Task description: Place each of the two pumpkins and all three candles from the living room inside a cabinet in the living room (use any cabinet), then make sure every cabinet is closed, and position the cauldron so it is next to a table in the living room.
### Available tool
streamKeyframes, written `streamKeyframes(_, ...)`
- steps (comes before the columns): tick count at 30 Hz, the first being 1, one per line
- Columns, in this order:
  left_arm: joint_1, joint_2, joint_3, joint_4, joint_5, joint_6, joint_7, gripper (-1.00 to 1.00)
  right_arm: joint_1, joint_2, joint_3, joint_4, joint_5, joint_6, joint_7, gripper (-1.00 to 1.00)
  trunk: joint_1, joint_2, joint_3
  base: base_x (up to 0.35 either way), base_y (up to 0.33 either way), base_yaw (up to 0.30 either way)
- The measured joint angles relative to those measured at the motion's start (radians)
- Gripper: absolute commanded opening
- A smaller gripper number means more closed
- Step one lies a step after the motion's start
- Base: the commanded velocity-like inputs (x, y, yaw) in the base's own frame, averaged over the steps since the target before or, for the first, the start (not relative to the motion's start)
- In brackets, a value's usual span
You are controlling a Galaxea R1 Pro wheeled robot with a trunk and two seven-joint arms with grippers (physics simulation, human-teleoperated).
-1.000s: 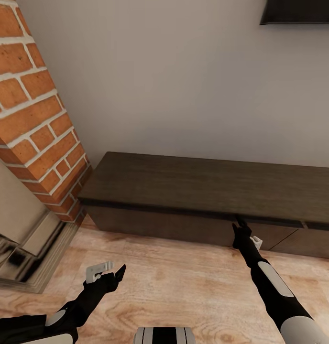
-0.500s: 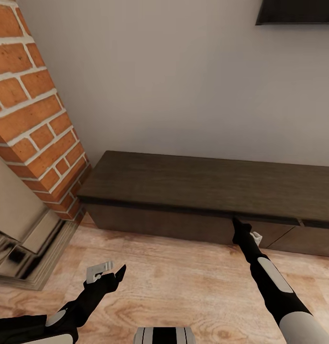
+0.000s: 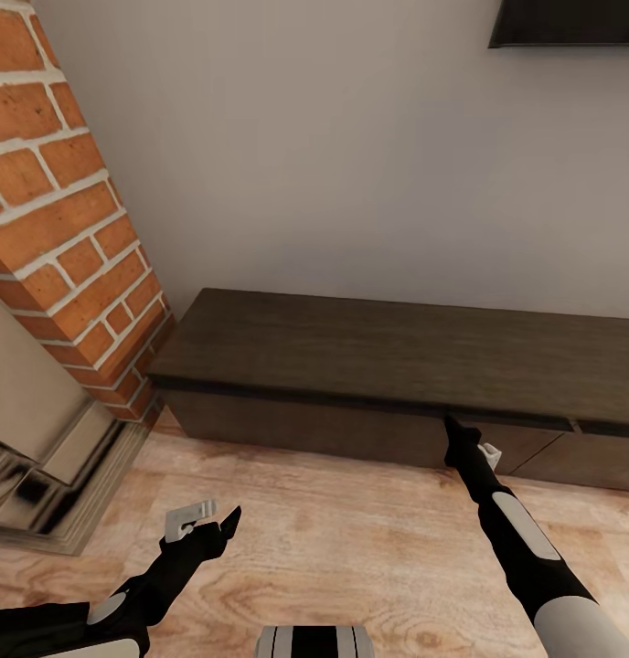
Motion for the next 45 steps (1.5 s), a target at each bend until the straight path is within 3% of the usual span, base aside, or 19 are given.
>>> streamKeyframes(13,0.0,-0.001,0.0,0.0,0.0,0.0,0.0,1.0,0.0,0.0,0.0,0.0,0.001,0.0,-0.001,-1.0,0.0,0.0,0.0,-0.002,0.0,0.0)
streamKeyframes(45,0.0,-0.007,-0.007,0.0,0.0,0.0,0.0,1.0,0.0,0.004,0.016,-0.006,0.005,0.001,-0.004,-1.0,0.0,0.0,0.0,-0.136,0.0,0.0)
